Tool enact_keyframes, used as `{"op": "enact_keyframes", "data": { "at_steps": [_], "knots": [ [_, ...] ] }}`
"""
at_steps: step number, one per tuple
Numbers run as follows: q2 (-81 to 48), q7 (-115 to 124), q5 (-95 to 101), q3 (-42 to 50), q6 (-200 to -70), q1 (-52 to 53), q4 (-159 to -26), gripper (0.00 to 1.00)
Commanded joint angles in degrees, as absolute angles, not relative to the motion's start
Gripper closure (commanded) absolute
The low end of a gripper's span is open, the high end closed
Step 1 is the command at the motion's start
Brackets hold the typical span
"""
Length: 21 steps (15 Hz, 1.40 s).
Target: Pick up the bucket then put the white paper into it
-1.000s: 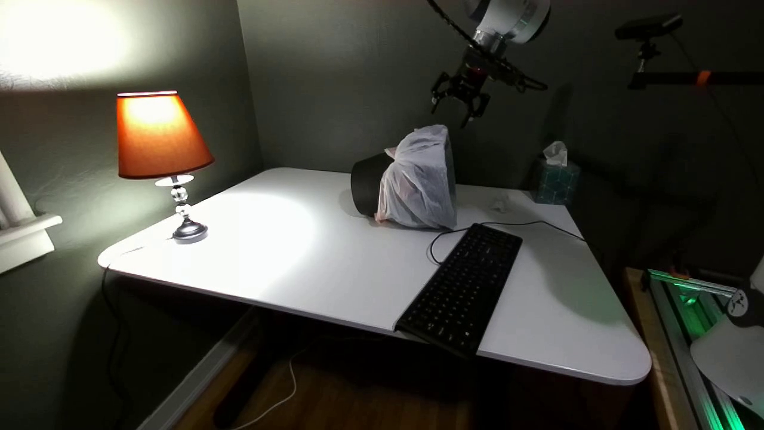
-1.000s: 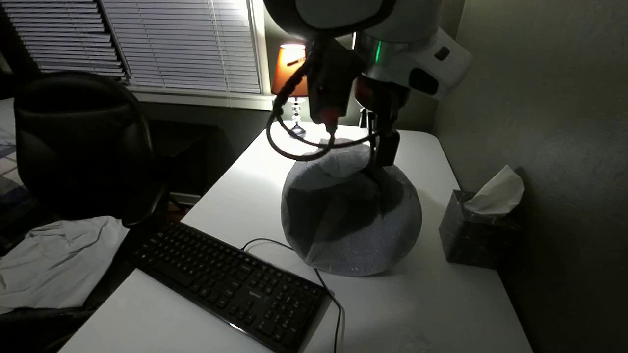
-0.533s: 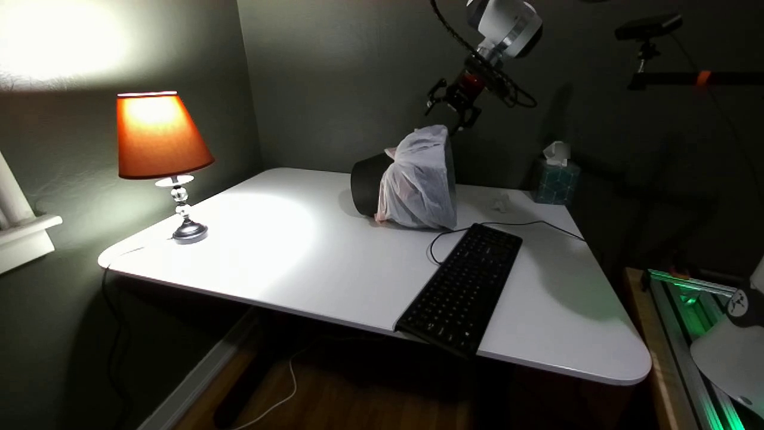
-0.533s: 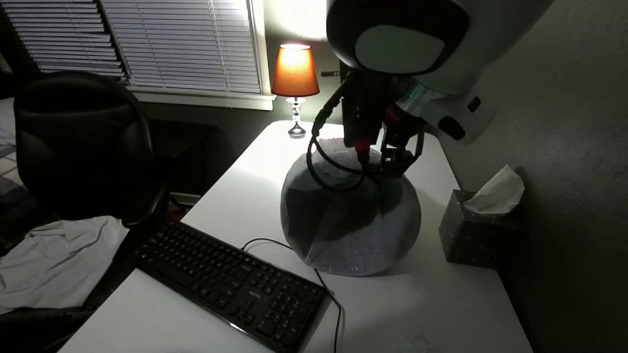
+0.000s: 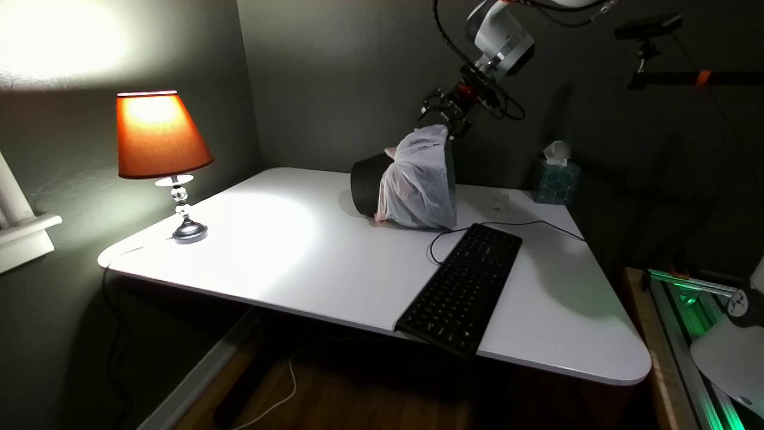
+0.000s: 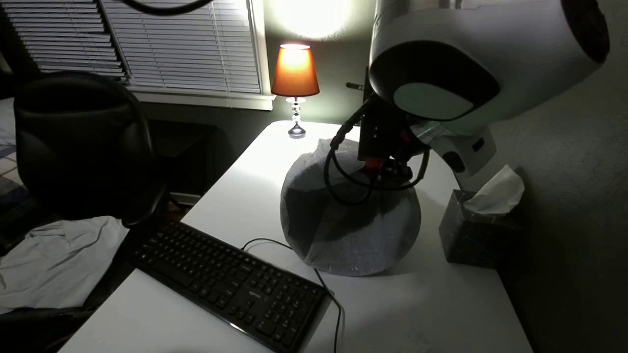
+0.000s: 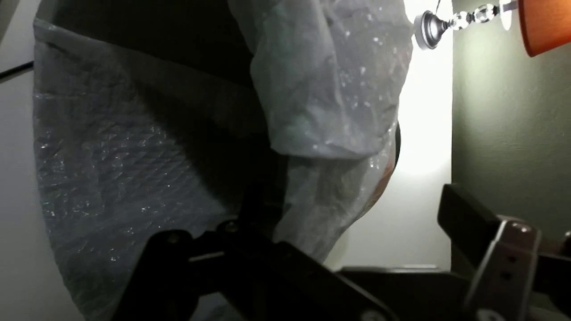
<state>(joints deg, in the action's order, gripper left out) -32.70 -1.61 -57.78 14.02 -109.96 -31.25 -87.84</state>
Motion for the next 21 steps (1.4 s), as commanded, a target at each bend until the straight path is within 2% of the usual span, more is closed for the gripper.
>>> {"op": "enact_keyframes", "data": {
  "at_steps": [1, 5, 6, 7, 10, 16, 18, 21],
  "knots": [
    [-36.5, 1.0, -61.1, 13.2, -106.8, -33.1, -83.6, 0.0],
    [-38.4, 3.9, -62.9, 13.0, -104.5, -33.6, -82.3, 0.0],
    [-38.8, 4.7, -63.2, 13.1, -104.1, -33.7, -82.0, 0.1],
    [-39.2, 5.1, -63.5, 13.2, -104.0, -33.8, -81.8, 0.25],
    [-39.8, 6.0, -64.5, 13.2, -104.4, -34.1, -81.4, 0.51],
    [-40.3, 6.1, -65.2, 13.2, -104.1, -34.4, -80.4, 0.95],
    [-40.2, 6.0, -64.6, 13.3, -104.1, -34.1, -80.1, 1.0],
    [-39.6, 6.7, -62.9, 13.6, -103.6, -33.4, -79.6, 0.98]
  ]
}}
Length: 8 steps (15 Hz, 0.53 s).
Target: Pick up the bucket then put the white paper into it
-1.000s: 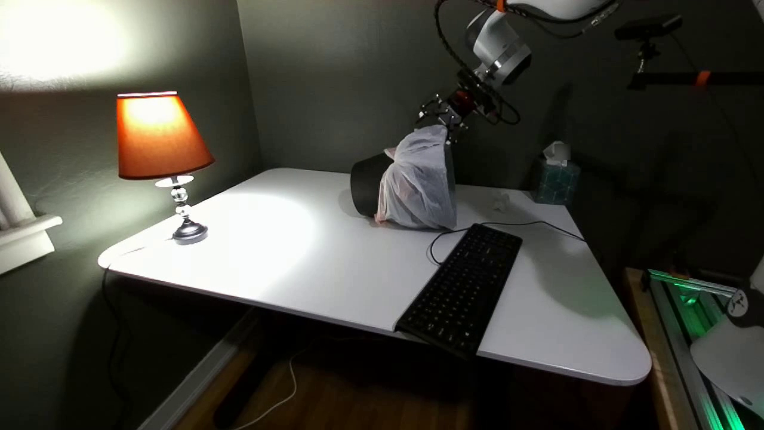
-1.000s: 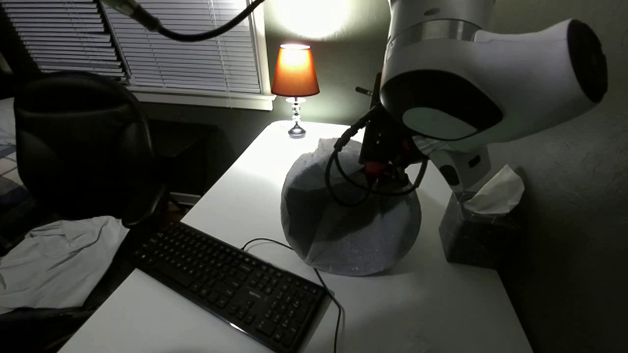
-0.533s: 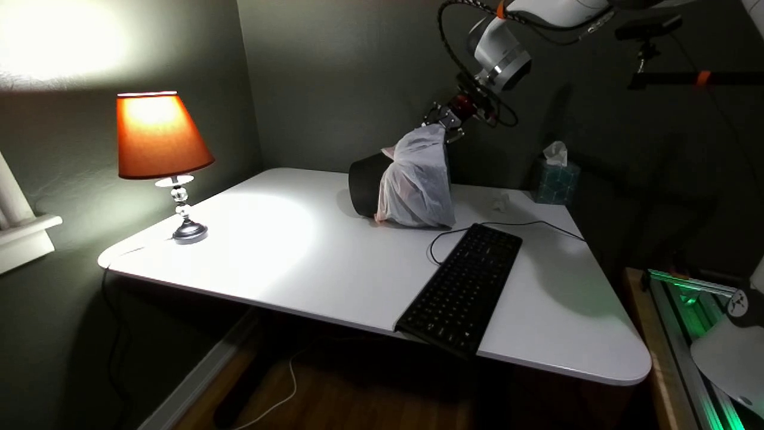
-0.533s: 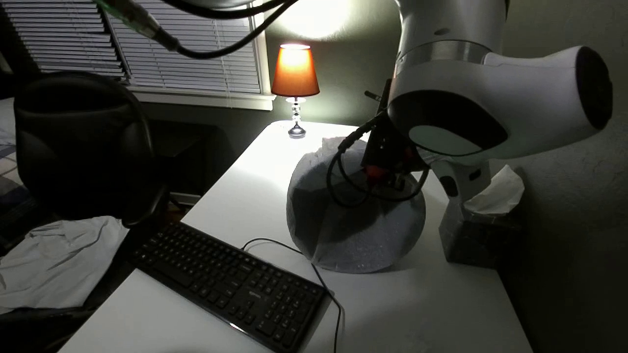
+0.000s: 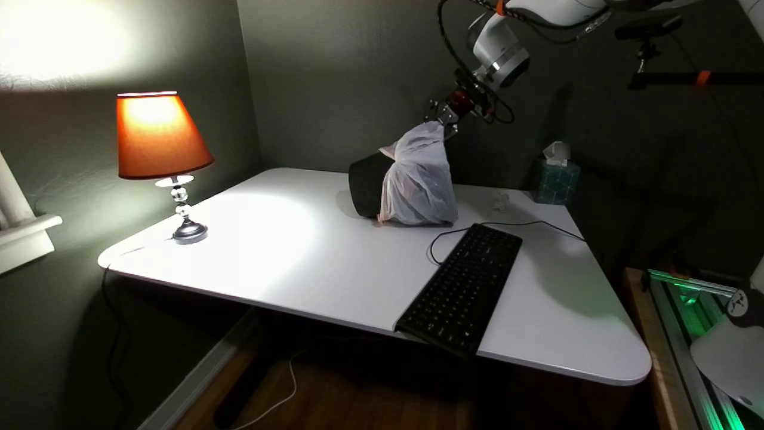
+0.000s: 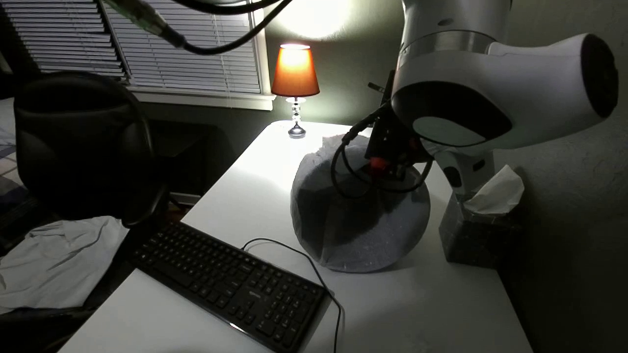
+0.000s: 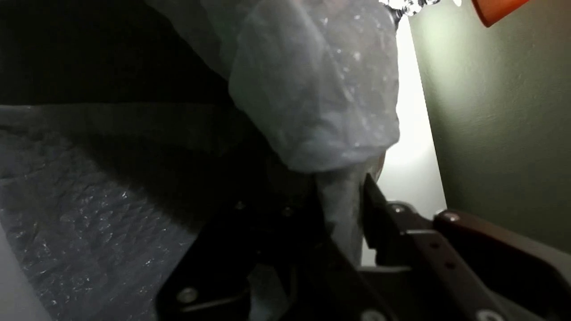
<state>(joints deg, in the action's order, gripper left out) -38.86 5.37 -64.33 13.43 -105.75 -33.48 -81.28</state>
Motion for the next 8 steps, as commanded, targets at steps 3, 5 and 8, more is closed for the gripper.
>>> {"op": "enact_keyframes", "data": {
  "at_steps": [3, 5, 8],
  "knots": [
    [-38.6, 7.1, -60.2, 14.2, -104.1, -31.9, -79.3, 0.97],
    [-38.0, 7.5, -56.0, 15.0, -104.2, -30.2, -78.8, 0.97],
    [-37.3, 8.7, -48.6, 16.0, -105.9, -27.3, -77.6, 0.97]
  ]
}}
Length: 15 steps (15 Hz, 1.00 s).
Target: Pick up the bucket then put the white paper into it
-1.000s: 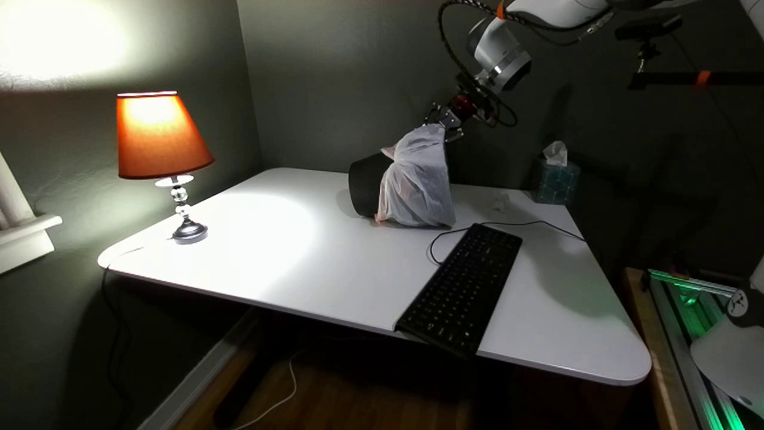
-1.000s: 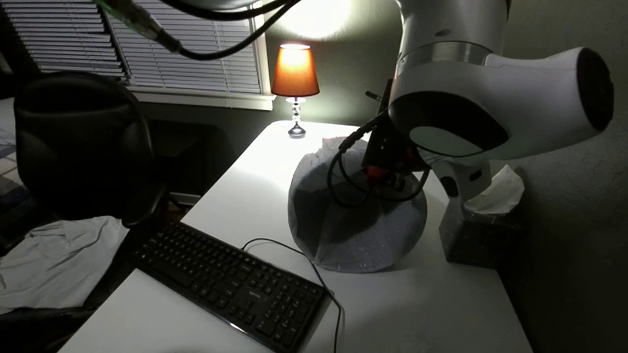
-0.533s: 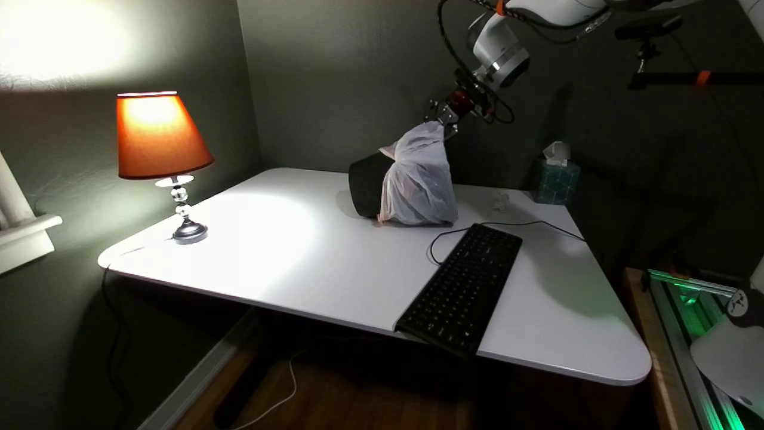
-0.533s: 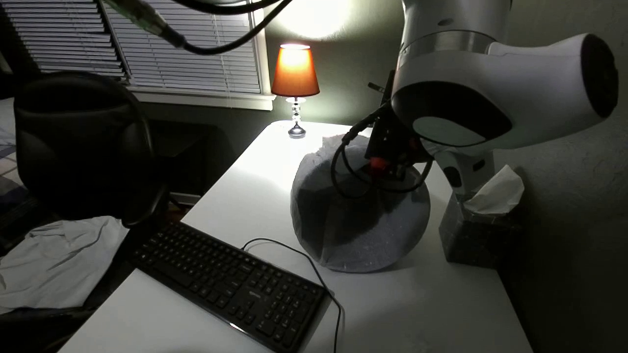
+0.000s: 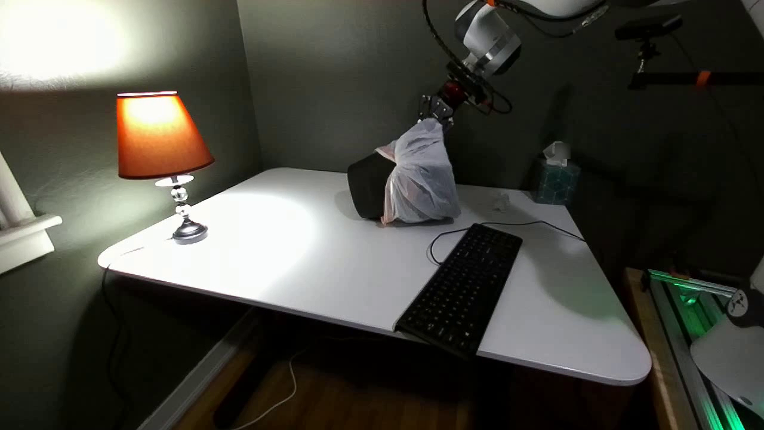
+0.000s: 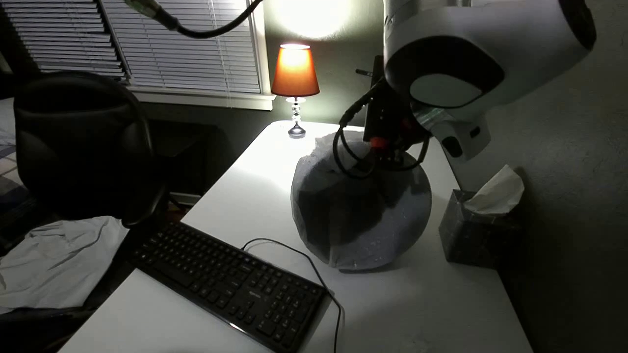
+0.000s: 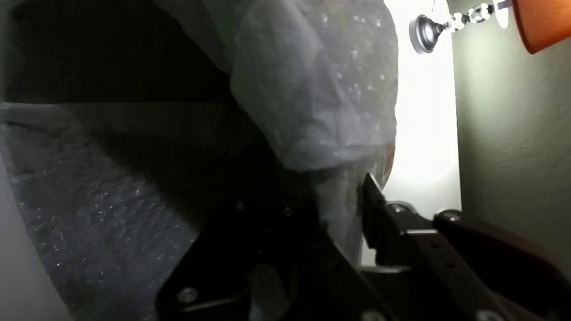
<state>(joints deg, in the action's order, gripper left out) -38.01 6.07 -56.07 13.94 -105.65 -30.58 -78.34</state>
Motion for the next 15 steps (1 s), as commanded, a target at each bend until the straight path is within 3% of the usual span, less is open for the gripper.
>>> {"op": "enact_keyframes", "data": {
  "at_steps": [1, 15],
  "knots": [
    [-37.1, 9.1, -46.6, 16.0, -106.4, -26.5, -77.0, 0.97],
    [-38.8, 12.4, -22.8, 18.0, -106.2, -14.4, -67.7, 0.97]
  ]
}}
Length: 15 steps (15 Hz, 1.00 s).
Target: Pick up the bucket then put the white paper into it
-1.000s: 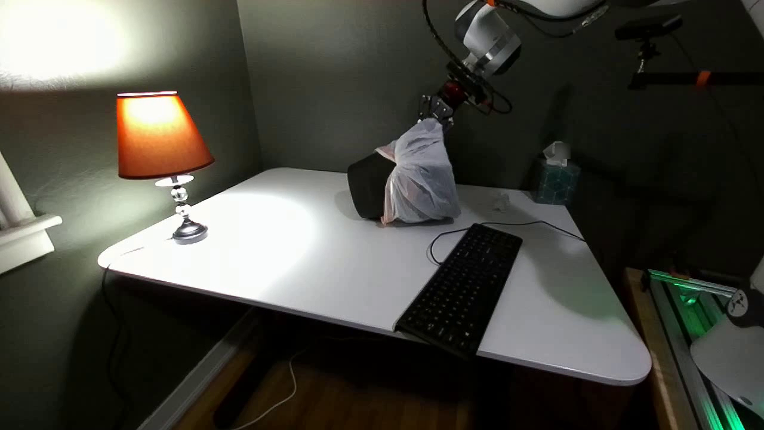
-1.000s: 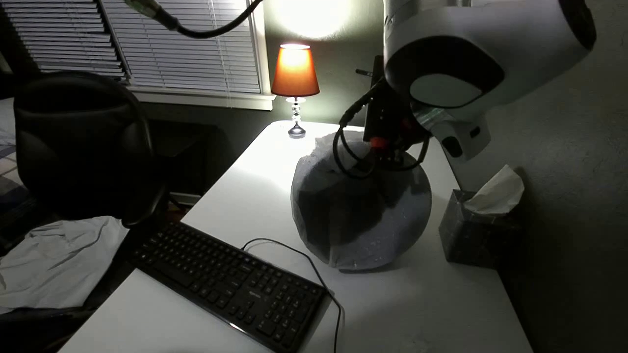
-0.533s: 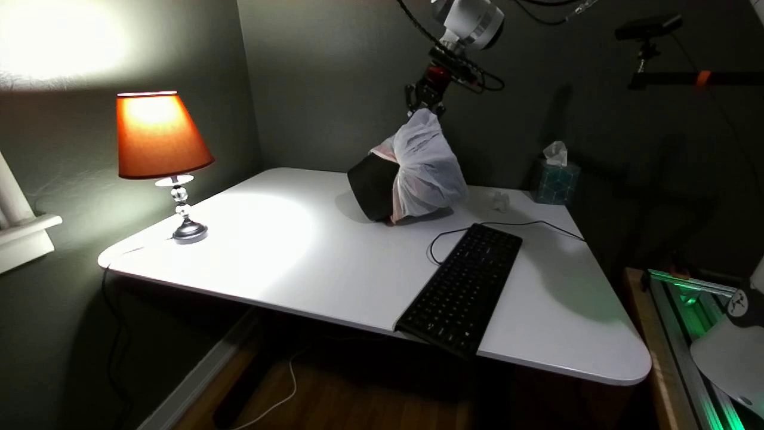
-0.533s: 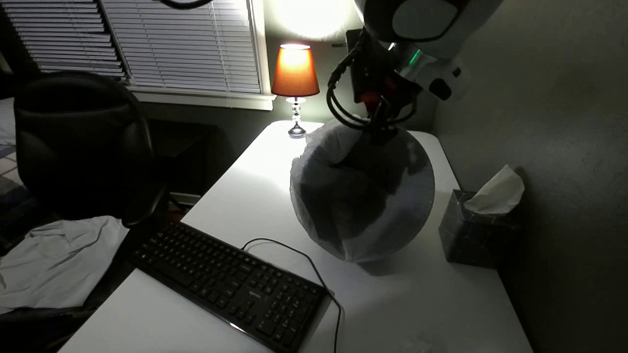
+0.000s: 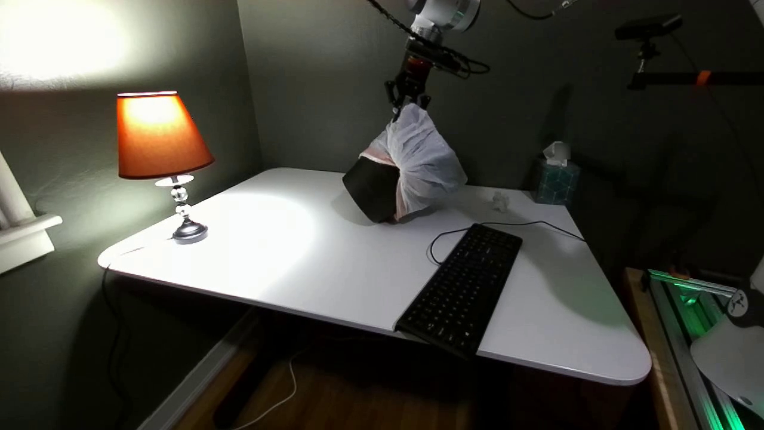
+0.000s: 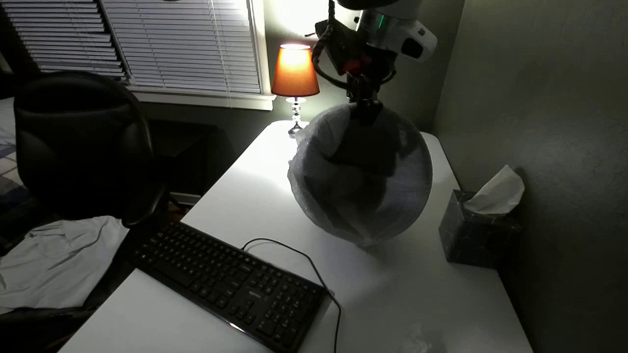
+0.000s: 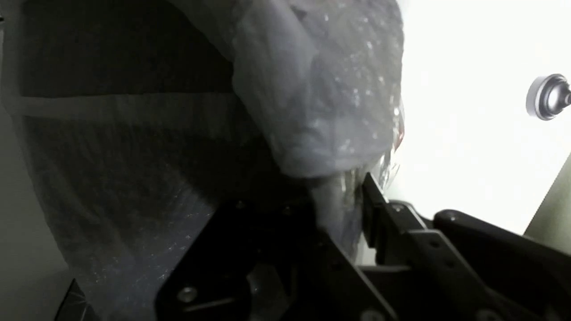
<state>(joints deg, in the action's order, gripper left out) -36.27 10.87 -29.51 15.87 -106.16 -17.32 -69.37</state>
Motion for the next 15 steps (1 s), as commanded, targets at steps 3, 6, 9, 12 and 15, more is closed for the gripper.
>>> {"op": "enact_keyframes", "data": {
  "at_steps": [3, 6, 9, 12, 15],
  "knots": [
    [-39.4, 12.8, -18.7, 18.4, -105.7, -12.1, -66.2, 0.97],
    [-40.1, 13.0, -14.7, 18.8, -105.6, -10.0, -64.9, 0.97],
    [-40.5, 12.9, -10.4, 19.3, -105.3, -8.3, -64.4, 0.97],
    [-41.3, 12.6, -5.9, 20.0, -104.9, -6.8, -63.7, 0.97],
    [-43.3, 11.7, -0.3, 20.8, -103.8, -5.7, -63.5, 0.97]
  ]
}}
